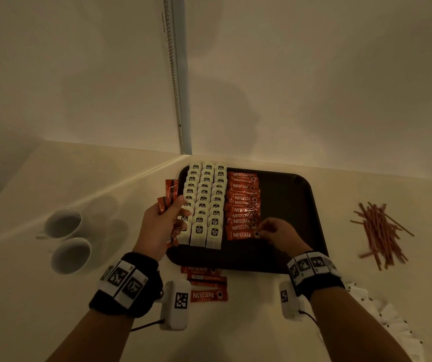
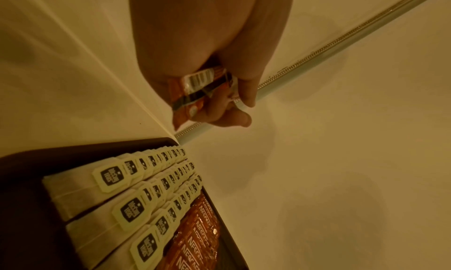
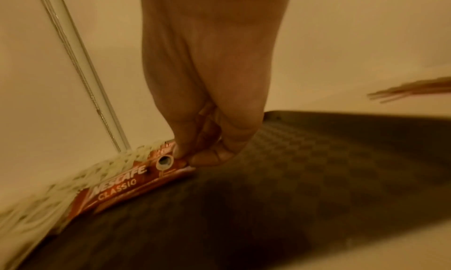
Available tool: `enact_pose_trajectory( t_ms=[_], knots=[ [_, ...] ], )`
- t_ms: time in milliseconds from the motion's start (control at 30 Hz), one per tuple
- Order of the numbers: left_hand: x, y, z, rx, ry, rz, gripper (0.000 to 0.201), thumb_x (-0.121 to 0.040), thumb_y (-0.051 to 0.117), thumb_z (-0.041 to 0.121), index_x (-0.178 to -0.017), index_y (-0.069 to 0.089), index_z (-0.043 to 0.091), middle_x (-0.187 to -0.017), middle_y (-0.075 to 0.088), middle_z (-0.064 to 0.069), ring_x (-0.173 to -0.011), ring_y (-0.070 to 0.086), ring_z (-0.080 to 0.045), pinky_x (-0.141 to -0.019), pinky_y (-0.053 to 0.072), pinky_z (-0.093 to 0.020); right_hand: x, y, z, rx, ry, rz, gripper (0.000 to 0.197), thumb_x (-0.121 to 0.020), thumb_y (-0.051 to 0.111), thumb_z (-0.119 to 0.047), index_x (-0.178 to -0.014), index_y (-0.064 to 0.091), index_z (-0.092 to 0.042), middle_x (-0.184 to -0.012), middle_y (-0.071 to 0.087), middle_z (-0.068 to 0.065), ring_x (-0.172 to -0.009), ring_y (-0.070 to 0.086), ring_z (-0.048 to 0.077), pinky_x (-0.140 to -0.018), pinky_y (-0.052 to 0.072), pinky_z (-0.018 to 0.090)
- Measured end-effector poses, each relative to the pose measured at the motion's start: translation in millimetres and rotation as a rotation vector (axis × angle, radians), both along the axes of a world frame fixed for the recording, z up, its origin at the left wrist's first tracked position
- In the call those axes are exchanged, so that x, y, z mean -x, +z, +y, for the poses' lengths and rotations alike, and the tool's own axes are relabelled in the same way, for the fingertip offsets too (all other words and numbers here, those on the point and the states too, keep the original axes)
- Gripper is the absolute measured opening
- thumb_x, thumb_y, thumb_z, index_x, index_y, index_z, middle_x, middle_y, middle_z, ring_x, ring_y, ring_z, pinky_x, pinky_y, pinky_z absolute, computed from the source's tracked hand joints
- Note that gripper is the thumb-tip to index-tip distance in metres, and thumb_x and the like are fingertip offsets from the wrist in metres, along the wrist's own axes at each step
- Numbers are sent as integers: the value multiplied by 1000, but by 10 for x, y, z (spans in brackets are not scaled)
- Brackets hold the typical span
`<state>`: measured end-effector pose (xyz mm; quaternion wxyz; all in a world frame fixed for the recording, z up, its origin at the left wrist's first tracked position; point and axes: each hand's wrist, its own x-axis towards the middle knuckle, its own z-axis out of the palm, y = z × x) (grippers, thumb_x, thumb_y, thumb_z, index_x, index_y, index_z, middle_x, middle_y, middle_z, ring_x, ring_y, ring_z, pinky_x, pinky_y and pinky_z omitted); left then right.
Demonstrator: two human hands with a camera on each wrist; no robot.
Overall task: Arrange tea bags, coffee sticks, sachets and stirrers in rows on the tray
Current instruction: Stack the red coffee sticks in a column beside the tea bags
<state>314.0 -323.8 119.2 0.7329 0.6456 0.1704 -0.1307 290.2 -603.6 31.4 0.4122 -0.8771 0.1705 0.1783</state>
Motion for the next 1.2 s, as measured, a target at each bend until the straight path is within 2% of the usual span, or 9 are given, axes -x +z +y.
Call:
enact_pose_trajectory(
  t_ms=[100,400,567,667,933,1000,1067,1133,1200],
  knots=[
    [-20,-9,24,16,4,30,25,-93,58,33,-100,66,10,-68,66,2,-47,51,-8,-51,37,-23,-33,-97,57,11,-78,4,11,-88,61,-11,-93,60,-20,-106,59,-1,-98,56,13,-84,47,27],
    [-47,-37,19,40,-15,55,21,-92,59,31,-99,66,13,-71,65,0,-51,51,-10,-49,38,-21,-68,-156,153,56,-234,-62,15,-87,63,-11,-102,63,-13,-107,60,1,-95,54,10,-88,47,27],
    [-71,-53,-13,154,-49,104,11,-94,47,17,-94,56,11,-74,69,-7,-56,52,-18,-41,35,-17,-52,-159,170,51,-256,-72,17,-85,65,-11,-101,61,-13,-104,60,3,-92,56,12,-80,47,23],
    [-63,-57,-37,159,-77,100,15,-97,41,12,-99,55,9,-79,72,-9,-54,59,-16,-40,37,-19,-56,-169,176,62,-262,-60,17,-86,65,-12,-102,59,-12,-104,60,4,-91,56,12,-79,47,23],
    [-32,-50,-76,-2,-184,-45,18,-89,62,9,-106,67,9,-82,70,-5,-60,65,-8,-47,42,-16,-56,-82,207,100,-282,-99,18,-87,63,-17,-102,56,-10,-102,60,5,-82,55,9,-68,44,17],
    [-45,-36,-96,-110,-204,-113,19,-85,67,7,-101,71,15,-82,71,-4,-64,64,-8,-49,44,-15,-89,81,284,-12,-329,-159,15,-91,59,-22,-100,55,-12,-100,61,4,-83,58,11,-63,44,16],
    [-70,-22,-130,-227,-231,-188,20,-82,70,5,-93,73,22,-84,71,-4,-67,63,-10,-51,48,-18,-123,346,434,-371,-341,-174,19,-93,53,-30,-101,56,-13,-98,62,4,-82,61,13,-65,48,20],
    [-94,-1,-185,-303,-269,-272,23,-81,72,5,-83,73,27,-83,72,-3,-69,63,-13,-51,49,-18,-139,632,600,-764,-251,-104,27,-95,47,-35,-106,58,-13,-93,61,5,-77,62,15,-66,51,23],
    [-118,28,-236,-356,-291,-352,25,-80,73,4,-78,72,29,-79,71,4,-63,62,-5,-50,46,-15,-151,819,719,-888,-103,-61,23,-96,47,-29,-110,59,-14,-94,61,4,-77,64,14,-69,53,21]
  ],
)
